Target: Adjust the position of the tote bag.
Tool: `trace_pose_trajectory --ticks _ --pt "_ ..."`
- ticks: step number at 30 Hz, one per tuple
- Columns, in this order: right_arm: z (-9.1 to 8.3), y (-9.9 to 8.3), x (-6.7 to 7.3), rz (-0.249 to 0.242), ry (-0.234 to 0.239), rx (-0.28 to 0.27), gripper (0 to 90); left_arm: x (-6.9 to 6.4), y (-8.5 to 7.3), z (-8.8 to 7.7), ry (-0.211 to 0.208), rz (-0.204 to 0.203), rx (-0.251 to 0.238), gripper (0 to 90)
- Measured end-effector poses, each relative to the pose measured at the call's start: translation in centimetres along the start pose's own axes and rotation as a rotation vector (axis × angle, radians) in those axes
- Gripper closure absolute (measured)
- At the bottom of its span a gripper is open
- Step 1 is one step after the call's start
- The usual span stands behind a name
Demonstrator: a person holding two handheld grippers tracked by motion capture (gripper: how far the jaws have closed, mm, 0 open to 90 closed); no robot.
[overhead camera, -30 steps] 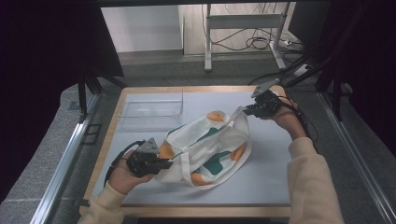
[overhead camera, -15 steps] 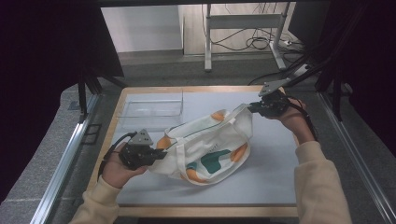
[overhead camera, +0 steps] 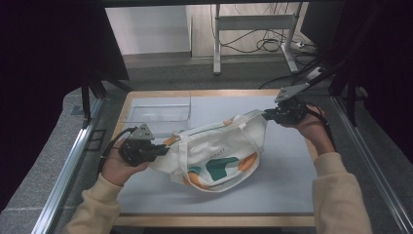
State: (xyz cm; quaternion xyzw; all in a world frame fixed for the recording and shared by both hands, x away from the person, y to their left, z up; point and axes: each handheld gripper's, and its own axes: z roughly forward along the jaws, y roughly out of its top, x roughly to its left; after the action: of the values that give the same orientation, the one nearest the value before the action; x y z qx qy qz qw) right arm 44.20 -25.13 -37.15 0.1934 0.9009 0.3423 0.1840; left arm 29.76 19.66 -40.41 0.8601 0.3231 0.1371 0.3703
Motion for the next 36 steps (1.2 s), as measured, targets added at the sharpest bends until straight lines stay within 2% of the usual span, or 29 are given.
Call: trace_pose_trajectory --ticks 6,11,13,18,19,24,27,31,32,33,34,36 --pt "-0.8 -0.3 0.4 0.017 0.007 -0.015 80.5 0.7 0.6 -0.3 0.022 -0.001 -0.008 86.4" --pt "-2.0 -0.3 1.1 0.011 -0.009 -0.031 80.6 1.7 1.4 -0.3 0.040 -0.001 -0.005 86.4" --pt "-2.9 -0.3 1.7 -0.001 -0.024 -0.035 80.6 2.5 1.9 -0.2 0.046 -0.004 -0.013 86.4" --pt "-4.9 -0.7 2.8 -0.009 -0.048 -0.079 80.7 3.4 2.9 -0.4 0.056 -0.003 -0.035 86.5" --pt "-5.2 -0.7 3.1 -0.016 -0.055 -0.082 80.6 3.6 3.7 -0.5 0.065 0.007 -0.034 86.5" --pt "-6.6 -0.9 4.2 -0.031 -0.088 -0.100 80.6 3.8 5.1 -0.9 0.089 0.039 -0.040 86.5" --pt "-7.0 -1.3 4.5 -0.029 -0.097 -0.106 80.6 3.9 5.3 -0.7 0.083 0.046 -0.048 86.5" --pt "-6.8 -2.5 5.4 -0.015 -0.083 -0.097 80.6 3.8 4.4 0.6 0.056 0.031 -0.032 86.4" --pt "-6.5 -3.4 5.9 -0.004 -0.069 -0.094 80.6 3.9 4.1 0.9 0.045 0.028 -0.026 86.3" --pt "-6.5 -3.4 5.9 -0.004 -0.069 -0.094 80.6 4.0 3.8 1.3 0.035 0.019 -0.021 86.3" --pt "-6.1 -4.4 6.3 0.012 -0.045 -0.094 80.5 4.1 3.5 1.6 0.023 0.015 -0.014 86.2" --pt "-6.0 -4.8 6.5 0.022 -0.035 -0.091 80.5 4.2 2.9 2.2 0.001 0.008 0.005 86.1"
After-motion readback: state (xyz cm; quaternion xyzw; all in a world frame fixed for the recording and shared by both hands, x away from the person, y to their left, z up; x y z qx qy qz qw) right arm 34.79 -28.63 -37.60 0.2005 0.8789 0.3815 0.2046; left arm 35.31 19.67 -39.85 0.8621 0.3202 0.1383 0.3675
